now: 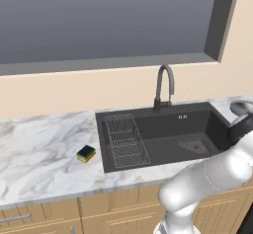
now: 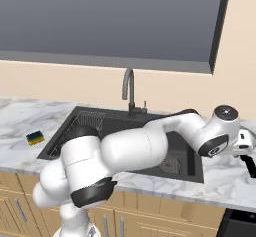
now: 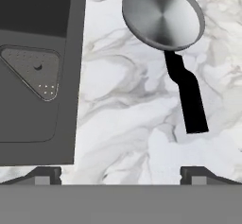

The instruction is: Pick the pan and sponge and place them into the sink. Then turn on the water.

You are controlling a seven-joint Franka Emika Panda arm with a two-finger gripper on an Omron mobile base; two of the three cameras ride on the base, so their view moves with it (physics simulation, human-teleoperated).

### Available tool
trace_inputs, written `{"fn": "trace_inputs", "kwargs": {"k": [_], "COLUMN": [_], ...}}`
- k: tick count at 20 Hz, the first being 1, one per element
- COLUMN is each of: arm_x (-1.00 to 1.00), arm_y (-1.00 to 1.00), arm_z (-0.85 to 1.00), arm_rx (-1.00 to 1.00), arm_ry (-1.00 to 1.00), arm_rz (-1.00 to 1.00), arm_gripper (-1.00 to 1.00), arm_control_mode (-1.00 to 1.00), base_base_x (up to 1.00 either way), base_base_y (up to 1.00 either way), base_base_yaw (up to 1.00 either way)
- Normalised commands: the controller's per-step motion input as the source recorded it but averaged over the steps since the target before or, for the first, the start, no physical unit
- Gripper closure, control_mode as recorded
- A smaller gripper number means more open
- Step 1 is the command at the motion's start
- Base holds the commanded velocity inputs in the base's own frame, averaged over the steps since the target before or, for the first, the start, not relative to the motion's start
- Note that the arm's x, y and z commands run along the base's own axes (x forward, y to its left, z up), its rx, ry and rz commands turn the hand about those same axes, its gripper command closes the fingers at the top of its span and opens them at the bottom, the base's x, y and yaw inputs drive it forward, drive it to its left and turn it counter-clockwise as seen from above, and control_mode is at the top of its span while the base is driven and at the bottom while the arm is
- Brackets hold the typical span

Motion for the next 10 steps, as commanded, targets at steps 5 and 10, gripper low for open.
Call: {"fn": "trace_inputs", "kwargs": {"k": [5,10], "arm_x": [0.16,0.25], "arm_y": [-0.47,-0.38], "arm_z": [-0.06,-0.18], "arm_rx": [0.00,0.00], "arm_ry": [0.00,0.01], "arm_rz": [0.00,0.00], "arm_gripper": [-1.00,-1.00], "arm_control_mode": [-1.00,-1.00], "base_base_x": [0.00,0.00], "base_base_y": [0.00,0.00], "base_base_yaw": [0.00,0.00]}}
